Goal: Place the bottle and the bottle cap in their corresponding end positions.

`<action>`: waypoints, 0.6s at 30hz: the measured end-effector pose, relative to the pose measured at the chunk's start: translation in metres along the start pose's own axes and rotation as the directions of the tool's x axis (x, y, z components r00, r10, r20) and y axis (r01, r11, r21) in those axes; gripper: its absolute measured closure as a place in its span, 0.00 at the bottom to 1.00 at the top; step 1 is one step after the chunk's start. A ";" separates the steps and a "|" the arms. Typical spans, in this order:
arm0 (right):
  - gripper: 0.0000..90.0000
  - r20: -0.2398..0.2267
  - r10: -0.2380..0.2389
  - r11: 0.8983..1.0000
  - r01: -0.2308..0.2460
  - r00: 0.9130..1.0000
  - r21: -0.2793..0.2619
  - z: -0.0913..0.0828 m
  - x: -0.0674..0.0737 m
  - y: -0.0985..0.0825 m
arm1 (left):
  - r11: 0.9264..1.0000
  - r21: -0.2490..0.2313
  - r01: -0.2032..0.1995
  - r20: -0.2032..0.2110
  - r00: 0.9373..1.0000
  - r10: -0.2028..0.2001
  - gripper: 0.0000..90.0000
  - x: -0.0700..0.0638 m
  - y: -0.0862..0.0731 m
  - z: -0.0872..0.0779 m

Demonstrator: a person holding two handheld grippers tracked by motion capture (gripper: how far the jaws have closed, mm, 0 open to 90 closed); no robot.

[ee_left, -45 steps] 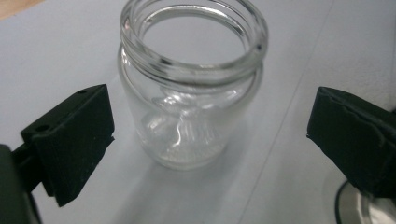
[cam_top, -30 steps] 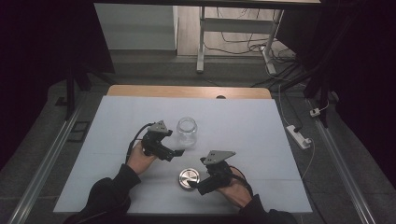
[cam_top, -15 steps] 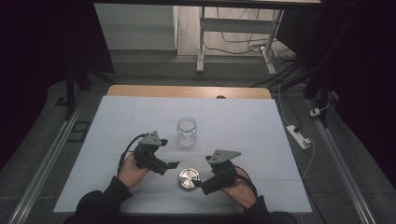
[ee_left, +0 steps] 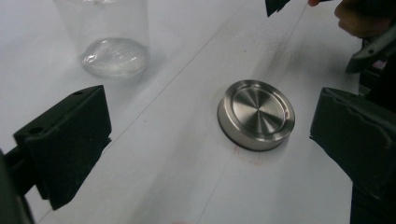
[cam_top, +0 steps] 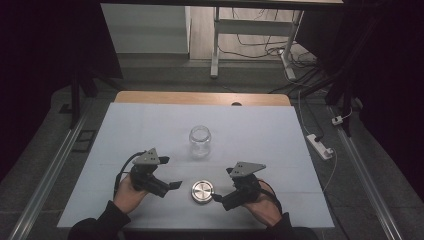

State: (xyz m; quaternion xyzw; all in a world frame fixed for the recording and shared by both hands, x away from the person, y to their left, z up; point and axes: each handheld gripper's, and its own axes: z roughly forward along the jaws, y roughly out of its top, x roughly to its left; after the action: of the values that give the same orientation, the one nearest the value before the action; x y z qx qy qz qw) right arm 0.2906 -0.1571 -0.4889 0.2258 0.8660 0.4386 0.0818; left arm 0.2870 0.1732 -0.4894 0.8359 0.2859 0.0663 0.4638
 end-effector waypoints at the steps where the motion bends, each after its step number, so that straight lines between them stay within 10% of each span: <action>1: 0.00 0.001 0.002 1.000 -0.002 1.000 0.000 -0.001 0.000 -0.001 | 1.000 -0.002 0.006 0.000 1.000 -0.006 0.00 0.000 -0.002 -0.002; 18: 0.00 0.067 0.047 0.999 -0.047 0.997 -0.007 -0.030 -0.008 -0.016 | 0.996 -0.044 0.080 -0.050 0.995 -0.082 0.00 -0.008 -0.035 -0.043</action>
State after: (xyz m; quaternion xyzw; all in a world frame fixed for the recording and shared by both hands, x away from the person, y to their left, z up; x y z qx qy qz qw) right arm 0.2823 -0.1907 -0.4839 0.2603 0.8561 0.4349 0.1010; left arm 0.2498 0.2150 -0.4925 0.8117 0.3300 0.0751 0.4760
